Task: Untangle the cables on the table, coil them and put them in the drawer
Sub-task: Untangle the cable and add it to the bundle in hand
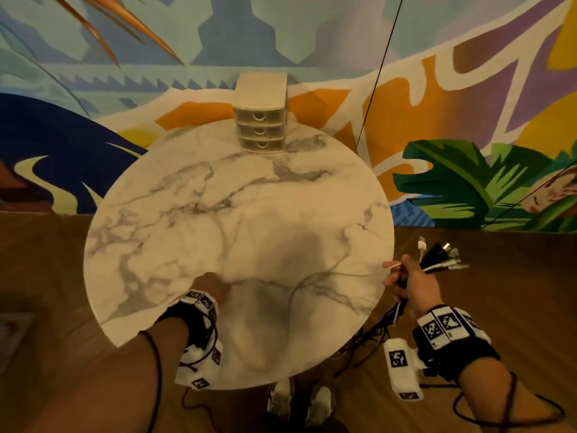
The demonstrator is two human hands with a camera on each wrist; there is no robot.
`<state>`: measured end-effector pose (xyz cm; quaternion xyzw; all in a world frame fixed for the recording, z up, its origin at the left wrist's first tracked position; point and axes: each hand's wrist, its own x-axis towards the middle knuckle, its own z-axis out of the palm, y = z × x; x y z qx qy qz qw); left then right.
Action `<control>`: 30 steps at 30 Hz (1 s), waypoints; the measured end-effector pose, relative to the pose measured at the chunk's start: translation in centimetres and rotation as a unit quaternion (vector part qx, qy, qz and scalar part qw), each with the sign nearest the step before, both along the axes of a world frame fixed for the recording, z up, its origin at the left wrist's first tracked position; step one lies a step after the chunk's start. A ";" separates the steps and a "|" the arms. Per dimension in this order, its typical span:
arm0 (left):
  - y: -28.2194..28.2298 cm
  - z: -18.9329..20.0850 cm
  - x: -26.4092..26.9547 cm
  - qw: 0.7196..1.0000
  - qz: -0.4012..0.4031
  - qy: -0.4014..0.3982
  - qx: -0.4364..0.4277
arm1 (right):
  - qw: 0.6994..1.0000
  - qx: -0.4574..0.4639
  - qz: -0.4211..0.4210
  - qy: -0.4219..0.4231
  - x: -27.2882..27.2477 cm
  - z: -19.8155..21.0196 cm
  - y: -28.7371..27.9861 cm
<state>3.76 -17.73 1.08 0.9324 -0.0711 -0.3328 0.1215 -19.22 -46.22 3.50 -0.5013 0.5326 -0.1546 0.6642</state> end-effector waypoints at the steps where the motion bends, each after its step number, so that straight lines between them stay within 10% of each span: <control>1: -1.2 0.4 -0.5 0.996 0.024 0.013 -0.087 | 1.000 -0.003 0.010 0.024 0.1 -0.1 0.2; 7: -9.1 5.8 -7.2 0.926 -0.070 0.029 -0.369 | 0.987 -0.080 0.109 0.082 0.6 2.1 1.4; 17: -15.3 6.4 -16.0 0.839 -0.415 0.008 -0.352 | 0.990 -0.046 0.127 -0.029 -1.8 4.9 0.3; 21: -18.2 6.5 -15.1 0.868 -0.221 0.240 -0.375 | 0.988 -0.021 0.146 -0.055 -4.6 5.3 0.9; 25: -22.3 9.1 -14.8 0.781 0.010 0.418 -0.463 | 0.981 -0.008 0.183 -0.071 -5.8 6.2 2.6; 30: -25.6 12.1 -14.6 0.754 0.045 0.350 -0.554 | 0.987 -0.010 0.155 -0.034 -7.7 5.7 3.0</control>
